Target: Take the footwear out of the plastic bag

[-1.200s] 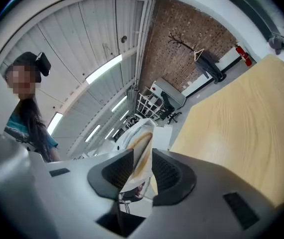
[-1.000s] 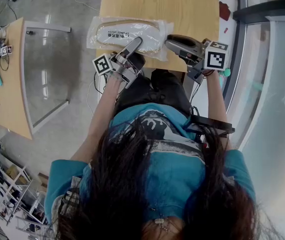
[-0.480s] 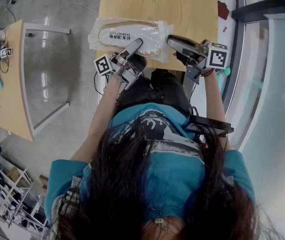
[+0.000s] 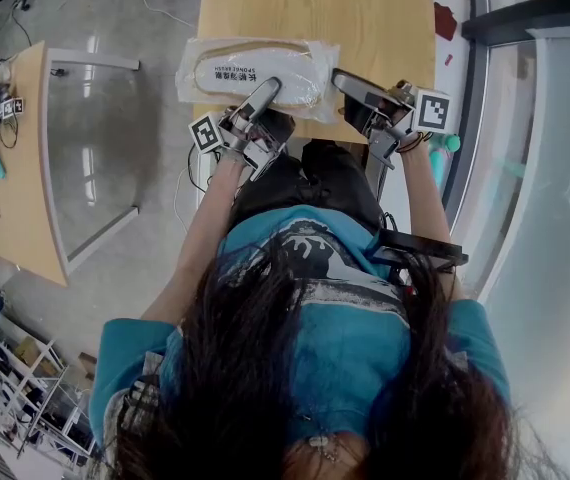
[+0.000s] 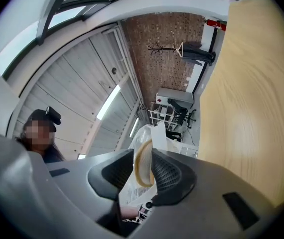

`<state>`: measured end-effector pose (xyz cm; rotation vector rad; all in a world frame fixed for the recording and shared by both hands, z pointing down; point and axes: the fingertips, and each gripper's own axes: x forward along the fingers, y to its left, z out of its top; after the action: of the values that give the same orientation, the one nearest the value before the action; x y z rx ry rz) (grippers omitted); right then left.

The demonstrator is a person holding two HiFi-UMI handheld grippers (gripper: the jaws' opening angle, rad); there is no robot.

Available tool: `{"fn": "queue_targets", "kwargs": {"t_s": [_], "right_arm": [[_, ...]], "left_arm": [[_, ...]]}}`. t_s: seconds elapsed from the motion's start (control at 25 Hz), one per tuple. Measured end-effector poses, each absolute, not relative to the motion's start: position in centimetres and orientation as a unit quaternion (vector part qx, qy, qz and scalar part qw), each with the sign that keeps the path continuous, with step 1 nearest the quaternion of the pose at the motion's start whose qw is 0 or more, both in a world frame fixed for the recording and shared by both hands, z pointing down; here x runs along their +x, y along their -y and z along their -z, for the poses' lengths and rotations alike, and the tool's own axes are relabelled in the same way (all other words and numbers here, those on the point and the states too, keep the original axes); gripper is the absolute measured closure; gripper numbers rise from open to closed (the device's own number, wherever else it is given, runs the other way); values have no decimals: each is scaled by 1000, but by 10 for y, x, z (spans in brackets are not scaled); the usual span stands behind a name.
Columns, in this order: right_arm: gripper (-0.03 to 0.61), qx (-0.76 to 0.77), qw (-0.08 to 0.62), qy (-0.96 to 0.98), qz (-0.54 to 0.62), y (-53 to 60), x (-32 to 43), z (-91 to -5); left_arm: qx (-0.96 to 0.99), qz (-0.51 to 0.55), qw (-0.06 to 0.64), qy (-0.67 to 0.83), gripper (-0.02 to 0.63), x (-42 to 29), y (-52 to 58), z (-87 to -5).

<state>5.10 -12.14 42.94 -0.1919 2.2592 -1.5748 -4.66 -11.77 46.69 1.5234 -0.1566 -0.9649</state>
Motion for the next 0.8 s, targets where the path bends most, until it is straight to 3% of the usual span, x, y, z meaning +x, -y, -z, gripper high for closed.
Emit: {"fn": "queue_targets", "kwargs": {"t_s": [0.04, 0.12, 0.24, 0.36, 0.64, 0.72, 0.8], "right_arm": [[463, -69, 194, -797, 567, 123, 51, -431], [548, -70, 204, -781, 586, 126, 51, -435], [548, -74, 221, -778, 583, 126, 54, -432], [546, -97, 195, -808, 547, 127, 60, -427], [546, -146, 29, -879, 453, 118, 44, -439], [544, -135, 51, -875, 462, 118, 45, -435], [495, -111, 96, -865, 480, 118, 49, -424]], "left_arm": [[660, 428, 614, 58, 508, -47, 117, -463], [661, 440, 606, 35, 509, -45, 115, -454], [681, 420, 598, 46, 509, -38, 116, -450], [699, 392, 593, 78, 509, -43, 121, -457], [705, 381, 592, 87, 509, -45, 122, -461], [702, 384, 592, 89, 509, -46, 122, -462], [702, 385, 591, 95, 509, -46, 124, -465]]}}
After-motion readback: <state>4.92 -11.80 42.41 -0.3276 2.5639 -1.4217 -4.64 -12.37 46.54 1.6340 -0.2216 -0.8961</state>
